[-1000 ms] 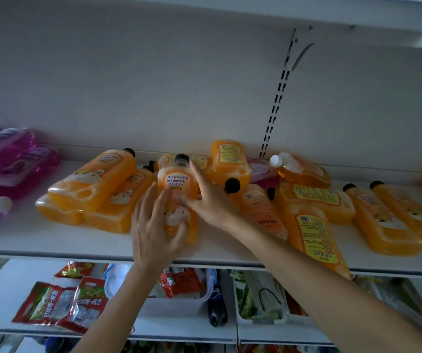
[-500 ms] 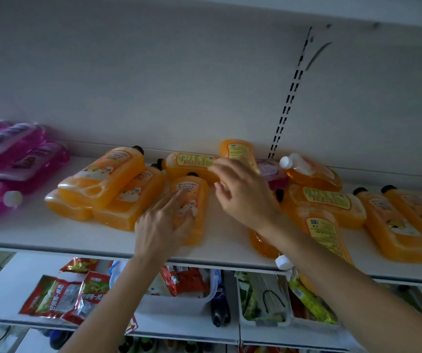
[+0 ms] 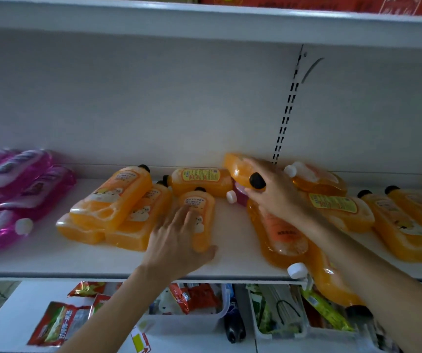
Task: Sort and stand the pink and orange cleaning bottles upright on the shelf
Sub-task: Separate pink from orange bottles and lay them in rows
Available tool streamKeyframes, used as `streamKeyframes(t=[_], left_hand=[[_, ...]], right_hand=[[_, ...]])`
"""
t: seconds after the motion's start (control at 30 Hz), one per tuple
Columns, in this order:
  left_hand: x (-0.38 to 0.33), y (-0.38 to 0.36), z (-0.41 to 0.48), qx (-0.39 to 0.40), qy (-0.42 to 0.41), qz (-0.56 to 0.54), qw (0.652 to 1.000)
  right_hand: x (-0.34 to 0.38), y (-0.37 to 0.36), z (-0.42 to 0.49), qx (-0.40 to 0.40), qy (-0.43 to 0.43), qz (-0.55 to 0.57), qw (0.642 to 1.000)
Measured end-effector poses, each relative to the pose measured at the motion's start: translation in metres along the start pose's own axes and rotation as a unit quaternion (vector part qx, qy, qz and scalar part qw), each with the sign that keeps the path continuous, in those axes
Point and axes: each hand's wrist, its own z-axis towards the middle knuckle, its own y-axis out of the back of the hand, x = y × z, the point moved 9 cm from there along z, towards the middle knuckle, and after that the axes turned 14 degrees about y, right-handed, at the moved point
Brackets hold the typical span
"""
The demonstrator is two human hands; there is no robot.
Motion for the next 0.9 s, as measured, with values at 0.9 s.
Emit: streamKeyframes(t=[0.9], left_hand=[[-0.061,0.000,0.000,0.045,-0.106,-0.283,0.952]], right_hand=[[0.021,0.004,-0.017,0.007,-0.095,0.224,0.970]])
